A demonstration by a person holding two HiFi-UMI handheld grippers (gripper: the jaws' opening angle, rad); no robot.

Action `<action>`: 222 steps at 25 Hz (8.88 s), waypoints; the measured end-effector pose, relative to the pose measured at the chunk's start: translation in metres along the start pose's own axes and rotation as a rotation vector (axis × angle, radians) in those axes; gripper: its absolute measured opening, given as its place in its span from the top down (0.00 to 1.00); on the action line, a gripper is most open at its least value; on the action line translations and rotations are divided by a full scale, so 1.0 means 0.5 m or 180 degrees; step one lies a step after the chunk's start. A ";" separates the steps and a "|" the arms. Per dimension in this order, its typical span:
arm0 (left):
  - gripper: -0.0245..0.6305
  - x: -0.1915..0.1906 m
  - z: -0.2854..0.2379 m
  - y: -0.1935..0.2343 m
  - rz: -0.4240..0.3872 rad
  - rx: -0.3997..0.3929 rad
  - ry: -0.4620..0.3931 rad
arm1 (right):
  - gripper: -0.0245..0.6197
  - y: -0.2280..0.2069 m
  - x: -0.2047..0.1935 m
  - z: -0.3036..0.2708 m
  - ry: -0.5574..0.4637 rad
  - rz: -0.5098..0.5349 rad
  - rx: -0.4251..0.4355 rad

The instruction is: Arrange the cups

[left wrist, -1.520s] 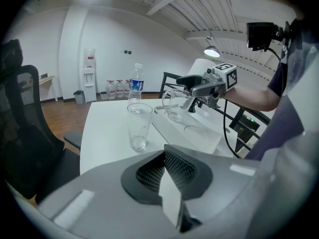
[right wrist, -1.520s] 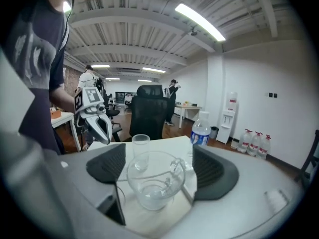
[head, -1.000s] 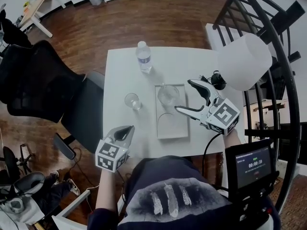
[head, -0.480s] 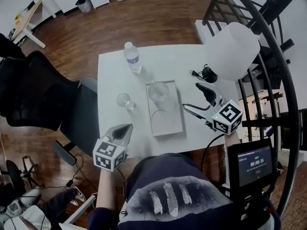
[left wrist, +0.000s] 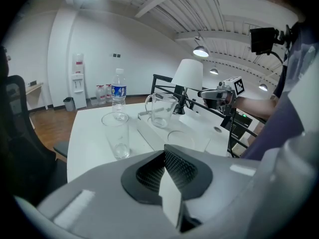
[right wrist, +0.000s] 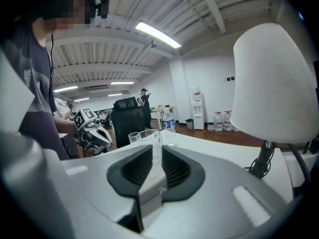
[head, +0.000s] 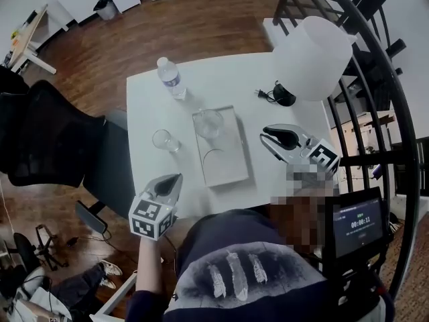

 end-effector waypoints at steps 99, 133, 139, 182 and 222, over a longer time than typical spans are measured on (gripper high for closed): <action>0.54 -0.016 -0.152 0.207 -0.0488 0.0424 -0.0155 | 0.96 0.007 -0.040 -0.049 0.0641 0.0152 -0.0030; 0.54 0.190 -0.108 -0.067 -0.1535 -0.1014 -0.0572 | 0.96 -0.001 -0.078 0.038 0.0377 -0.0010 -0.0266; 0.54 0.154 -0.152 -0.093 -0.1514 -0.1222 -0.0459 | 0.96 -0.015 -0.094 0.061 0.0378 -0.0076 -0.0354; 0.52 0.179 0.047 0.086 -0.0512 -0.0768 -0.1555 | 0.96 0.000 -0.049 -0.014 0.0451 0.0099 -0.0155; 0.94 0.121 0.009 0.069 -0.0380 -0.0420 -0.1053 | 0.96 0.034 0.016 -0.009 0.0103 0.0301 -0.0034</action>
Point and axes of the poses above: the fingertips, and each gripper's own axes: z backward along the fingers, y to its left, x out of its top, the point moved 7 cm from there along z, backward along the fingers, and after that the axes turned 15 degrees about -z, right-handed, at the moved point
